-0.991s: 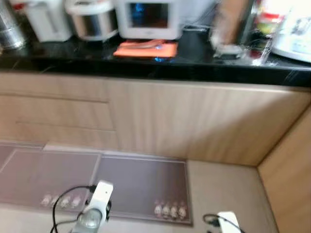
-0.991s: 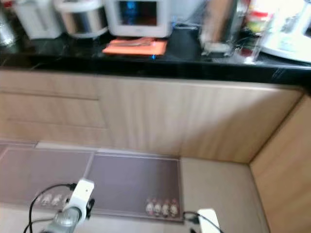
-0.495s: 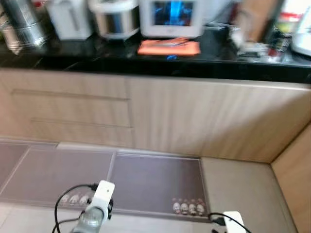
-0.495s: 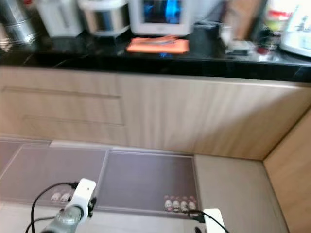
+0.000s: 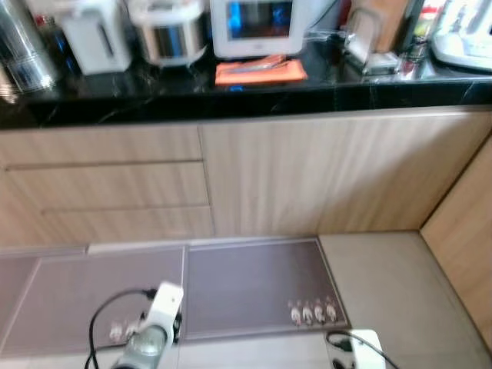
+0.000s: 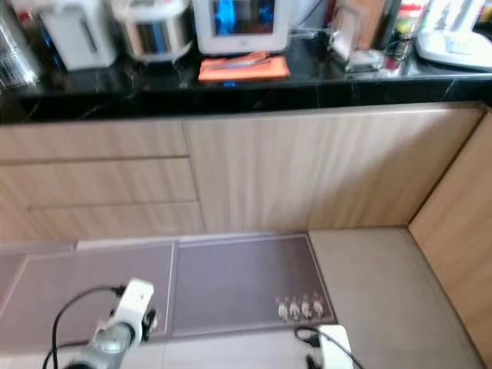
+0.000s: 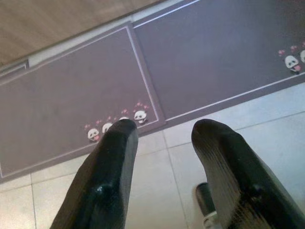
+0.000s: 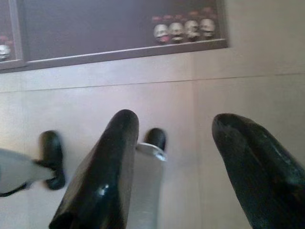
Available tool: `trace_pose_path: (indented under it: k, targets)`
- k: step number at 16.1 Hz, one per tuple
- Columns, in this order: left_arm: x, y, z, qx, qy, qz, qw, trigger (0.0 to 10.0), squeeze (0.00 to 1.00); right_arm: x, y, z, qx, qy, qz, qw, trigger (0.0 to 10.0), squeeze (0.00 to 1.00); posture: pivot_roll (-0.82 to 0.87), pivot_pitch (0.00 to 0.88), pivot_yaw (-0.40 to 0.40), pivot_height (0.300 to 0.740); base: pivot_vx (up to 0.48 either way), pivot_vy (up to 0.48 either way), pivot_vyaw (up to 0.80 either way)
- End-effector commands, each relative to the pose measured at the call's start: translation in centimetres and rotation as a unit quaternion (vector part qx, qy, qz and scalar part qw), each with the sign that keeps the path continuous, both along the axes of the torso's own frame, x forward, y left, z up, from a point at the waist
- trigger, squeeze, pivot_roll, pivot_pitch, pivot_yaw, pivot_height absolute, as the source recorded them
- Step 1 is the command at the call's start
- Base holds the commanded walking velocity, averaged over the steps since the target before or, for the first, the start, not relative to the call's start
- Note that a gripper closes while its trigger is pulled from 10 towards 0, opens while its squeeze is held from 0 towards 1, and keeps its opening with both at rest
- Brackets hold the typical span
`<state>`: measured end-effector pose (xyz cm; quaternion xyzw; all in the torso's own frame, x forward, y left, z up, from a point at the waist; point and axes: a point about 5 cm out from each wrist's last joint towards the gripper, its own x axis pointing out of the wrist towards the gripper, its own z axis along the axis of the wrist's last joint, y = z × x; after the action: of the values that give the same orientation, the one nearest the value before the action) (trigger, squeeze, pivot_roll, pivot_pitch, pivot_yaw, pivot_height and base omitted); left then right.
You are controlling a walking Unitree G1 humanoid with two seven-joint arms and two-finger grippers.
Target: Kitchen organization
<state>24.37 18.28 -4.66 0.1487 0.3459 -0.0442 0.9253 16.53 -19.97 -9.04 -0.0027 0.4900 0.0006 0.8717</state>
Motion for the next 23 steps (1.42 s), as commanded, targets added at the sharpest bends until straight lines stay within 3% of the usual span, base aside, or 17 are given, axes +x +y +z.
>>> trace_pose_path:
  k: [1,11,14,17,23]
  targets:
    - [-0.6,0.6,-0.4,-0.002,0.011,0.012,1.0,10.0,0.0,0.7,0.3,0.3,0.002,-0.014,-0.002,1.0,10.0,0.0,-0.1,0.0,0.021,0.74,0.0,0.337,0.0]
    - [-1.1,1.2,-0.6,0.003,0.019,0.015,1.0,10.0,0.0,-1.3,-1.0,-0.2,0.0,-0.011,-0.011,1.0,10.0,0.0,-0.1,0.0,0.03,0.74,0.0,0.346,0.0]
    - [-1.1,1.3,-0.6,0.003,0.019,0.013,1.0,10.0,0.0,-0.9,-0.7,-0.1,0.012,-0.02,-0.022,0.999,10.0,0.0,-0.1,0.0,0.033,0.74,0.0,0.364,0.0]
    - [-1.0,1.3,-0.5,0.004,0.017,0.011,1.0,10.0,0.0,0.3,1.5,0.0,0.02,-0.031,-0.014,0.999,10.0,0.0,-0.1,0.0,0.034,0.74,0.0,0.37,0.0]
    - [-1.0,1.4,-0.5,0.004,0.016,0.01,1.0,10.0,0.0,0.5,1.5,0.1,0.019,-0.036,-0.021,0.999,10.0,0.0,-0.09,0.0,0.035,0.74,0.0,0.359,0.0]
